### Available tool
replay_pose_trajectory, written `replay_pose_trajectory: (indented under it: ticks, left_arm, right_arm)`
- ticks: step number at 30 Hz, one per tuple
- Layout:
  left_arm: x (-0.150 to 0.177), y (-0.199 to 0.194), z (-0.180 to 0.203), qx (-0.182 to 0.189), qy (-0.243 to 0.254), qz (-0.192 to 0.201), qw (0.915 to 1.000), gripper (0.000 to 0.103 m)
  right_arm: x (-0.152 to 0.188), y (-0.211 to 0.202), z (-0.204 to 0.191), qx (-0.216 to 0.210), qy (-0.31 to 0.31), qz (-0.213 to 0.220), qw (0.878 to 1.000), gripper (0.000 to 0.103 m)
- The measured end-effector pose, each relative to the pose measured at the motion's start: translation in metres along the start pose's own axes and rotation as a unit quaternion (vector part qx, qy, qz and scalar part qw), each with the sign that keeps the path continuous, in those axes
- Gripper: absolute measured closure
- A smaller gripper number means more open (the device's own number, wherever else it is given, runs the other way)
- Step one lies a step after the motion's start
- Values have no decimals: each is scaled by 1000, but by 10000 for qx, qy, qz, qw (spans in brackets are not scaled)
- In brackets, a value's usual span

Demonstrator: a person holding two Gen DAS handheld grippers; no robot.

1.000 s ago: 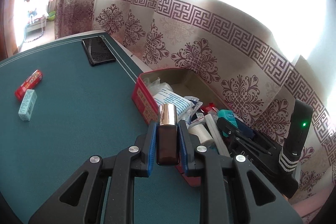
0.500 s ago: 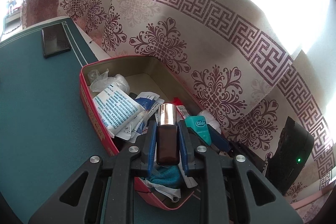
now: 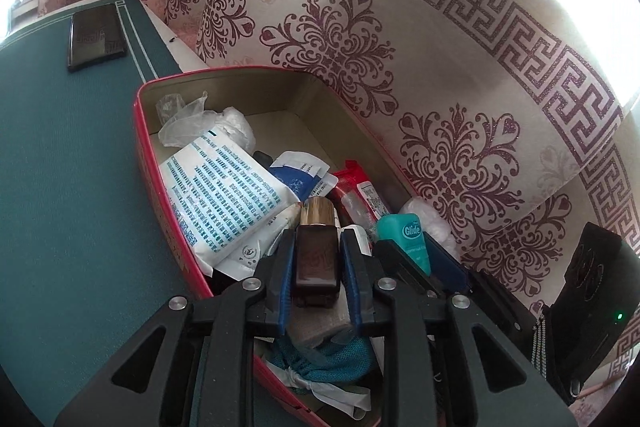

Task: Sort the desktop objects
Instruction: 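Open both grippers to drop the brown bottle and Glide floss into the box, then move both open grippers back toward the white box and Skittles tube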

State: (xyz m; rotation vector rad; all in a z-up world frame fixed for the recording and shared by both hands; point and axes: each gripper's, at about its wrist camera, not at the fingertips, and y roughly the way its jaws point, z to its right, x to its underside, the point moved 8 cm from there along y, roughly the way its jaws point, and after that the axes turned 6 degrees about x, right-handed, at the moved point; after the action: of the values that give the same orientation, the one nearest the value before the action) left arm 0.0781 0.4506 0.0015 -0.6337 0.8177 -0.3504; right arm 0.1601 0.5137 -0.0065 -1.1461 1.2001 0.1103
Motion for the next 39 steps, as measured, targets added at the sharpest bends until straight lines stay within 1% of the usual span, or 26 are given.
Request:
replay_pose_trajectory:
  ticks: [2,4,6,7,10,12,15,17,20,22,23,24,28,36,39]
  left_arm:
    - [2,-1,0,90,-58,-12,9999,69]
    - [3,-7,2,82,-59,74,9999,55]
    - [2,-16,2,-1,-5,215,9998,47]
    - [1,-20,2,-35,19,275,9996,44]
    - [0,-32,0,-9,9,406,9992,43]
    - [-2,-39,-1,48,-70,463,9989,43]
    - [-4,-49,-6,46,-177,550,9983,43]
    - [-6,-54,-12,-139,-199,589,9980,43]
    - [-7,-61,-21,-538,-137,632,9965,43]
    - [-6,-65,-30,-816,-88,621,9947,43]
    - [-5,-68,-34,-895,-78,630,9940,43]
    - [-4,-71,-38,-960,-86,647,9932,43]
    - [-1,-84,-57,-1155,-229,704,9905,43]
    - [0,-110,-94,-1498,-503,808,9841,43]
    - [-1,-123,-111,-1670,-611,875,9802,43]
  right_arm:
    - [0,0,-1,34,-39,6,10000,59]
    - [2,1,-1,23,-27,-52,10000,59]
    - [4,2,0,1,8,-118,9999,59]
    - [5,2,0,-9,21,-126,9999,59]
    - [6,-1,1,-94,142,-134,9998,57]
    - [5,-4,1,-179,220,-131,9995,52]
    - [4,-9,0,-137,236,-88,9996,51]
    - [4,-13,0,-112,244,-54,9996,50]
    - [2,-19,-1,-65,249,33,9997,47]
    - [0,-23,-2,-32,238,96,9997,42]
    - [-2,-26,-3,-10,234,145,9996,37]
    - [-4,-28,-4,1,234,197,9995,34]
    - [-9,-37,-14,-32,171,345,9993,32]
    - [-15,-46,-50,-292,-103,439,9986,28]
    - [-17,-50,-66,-414,-210,495,9977,26]
